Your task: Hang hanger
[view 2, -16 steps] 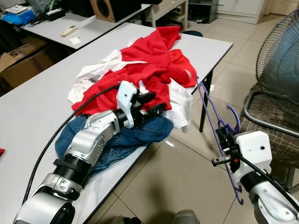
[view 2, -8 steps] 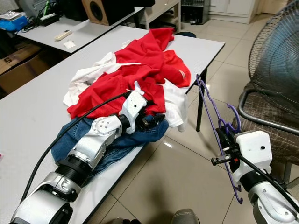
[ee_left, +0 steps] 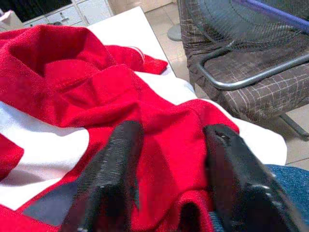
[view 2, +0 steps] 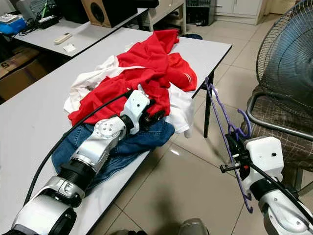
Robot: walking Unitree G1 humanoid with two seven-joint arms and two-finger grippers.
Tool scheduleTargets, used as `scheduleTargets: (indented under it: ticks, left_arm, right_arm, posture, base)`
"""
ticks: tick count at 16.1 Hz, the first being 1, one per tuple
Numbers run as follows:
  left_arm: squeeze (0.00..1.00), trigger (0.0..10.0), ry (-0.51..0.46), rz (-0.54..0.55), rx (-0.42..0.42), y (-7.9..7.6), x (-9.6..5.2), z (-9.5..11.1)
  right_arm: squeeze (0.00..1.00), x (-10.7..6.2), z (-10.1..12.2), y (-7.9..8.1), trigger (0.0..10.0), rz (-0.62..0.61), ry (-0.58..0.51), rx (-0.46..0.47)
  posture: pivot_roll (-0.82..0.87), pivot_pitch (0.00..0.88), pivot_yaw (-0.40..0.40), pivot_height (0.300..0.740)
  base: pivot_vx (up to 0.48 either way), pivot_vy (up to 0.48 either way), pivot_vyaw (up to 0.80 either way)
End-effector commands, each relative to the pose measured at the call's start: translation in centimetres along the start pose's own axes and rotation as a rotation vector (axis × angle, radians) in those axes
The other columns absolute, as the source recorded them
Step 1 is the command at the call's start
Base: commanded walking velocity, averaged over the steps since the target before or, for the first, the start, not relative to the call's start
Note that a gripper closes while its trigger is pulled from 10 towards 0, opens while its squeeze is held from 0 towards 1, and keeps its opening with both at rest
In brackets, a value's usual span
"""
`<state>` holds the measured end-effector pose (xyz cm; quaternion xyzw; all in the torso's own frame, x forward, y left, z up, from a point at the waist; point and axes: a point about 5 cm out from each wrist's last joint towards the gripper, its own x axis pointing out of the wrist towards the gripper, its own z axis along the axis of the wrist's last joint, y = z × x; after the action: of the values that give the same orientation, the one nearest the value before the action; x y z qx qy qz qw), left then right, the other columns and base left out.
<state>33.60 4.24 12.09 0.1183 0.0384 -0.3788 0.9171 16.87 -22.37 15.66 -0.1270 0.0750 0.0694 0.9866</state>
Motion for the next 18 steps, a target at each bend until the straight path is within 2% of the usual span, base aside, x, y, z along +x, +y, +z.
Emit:
scheduleTargets:
  ticks: [1, 8, 14, 16, 17, 18]
  left_arm:
    - [0.0, 0.0, 0.003, 0.017, -0.002, 0.8, -0.3, -0.1]
    - [0.0, 0.0, 0.012, 0.005, 0.002, 0.6, -0.2, -0.4]
    - [0.0, 0.0, -0.003, 0.007, -0.055, 1.4, -0.7, -0.4]
    - [0.0, 0.0, -0.076, -0.073, -0.081, 2.1, -1.4, 0.6]
    - [0.0, 0.0, -0.134, -0.123, -0.1, 2.9, -2.1, 1.6]
    - [0.0, 0.0, -0.233, -0.143, -0.132, 5.1, -3.5, 3.5]
  right_arm:
    - [0.0, 0.1, 0.4, 0.4, 10.0, 0.012, -0.016, 0.003]
    - [0.0, 0.1, 0.4, 0.4, 10.0, 0.014, -0.017, -0.001]
    - [0.0, 0.3, 0.5, 0.3, 10.0, 0.011, -0.028, -0.001]
    - [0.0, 0.5, 0.7, 0.1, 10.0, 0.003, -0.041, 0.005]
    - [0.0, 0.6, 0.8, 0.0, 10.0, -0.001, -0.05, 0.009]
    - [0.0, 0.8, 0.9, -0.1, 10.0, -0.003, -0.059, 0.015]
  posture:
    - [-0.36, 0.0, 0.213, 0.74]
    - [-0.36, 0.0, 0.209, 0.74]
    - [-0.36, 0.0, 0.209, 0.74]
    - [-0.35, 0.0, 0.209, 0.74]
    - [-0.35, 0.0, 0.207, 0.74]
    - [-0.34, 0.0, 0.203, 0.74]
  base:
    - [0.0, 0.0, 0.0]
    - [0.0, 0.0, 0.0]
    - [0.0, 0.0, 0.0]
    - [0.0, 0.0, 0.0]
    - [0.0, 0.0, 0.0]
    - [0.0, 0.0, 0.0]
